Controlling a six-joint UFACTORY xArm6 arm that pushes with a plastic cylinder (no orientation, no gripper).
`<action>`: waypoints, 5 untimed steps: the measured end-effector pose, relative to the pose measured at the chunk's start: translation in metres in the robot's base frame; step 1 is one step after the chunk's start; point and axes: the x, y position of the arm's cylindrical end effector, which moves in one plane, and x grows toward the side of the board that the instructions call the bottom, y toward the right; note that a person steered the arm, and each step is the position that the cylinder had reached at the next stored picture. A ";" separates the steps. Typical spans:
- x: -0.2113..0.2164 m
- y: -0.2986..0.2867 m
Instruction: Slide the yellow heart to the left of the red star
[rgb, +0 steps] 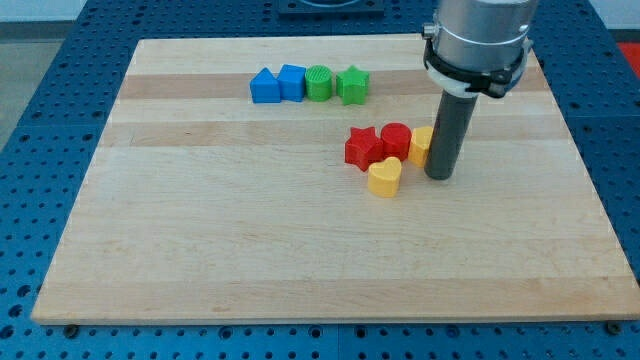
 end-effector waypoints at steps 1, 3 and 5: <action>0.022 -0.003; 0.022 -0.024; 0.010 -0.046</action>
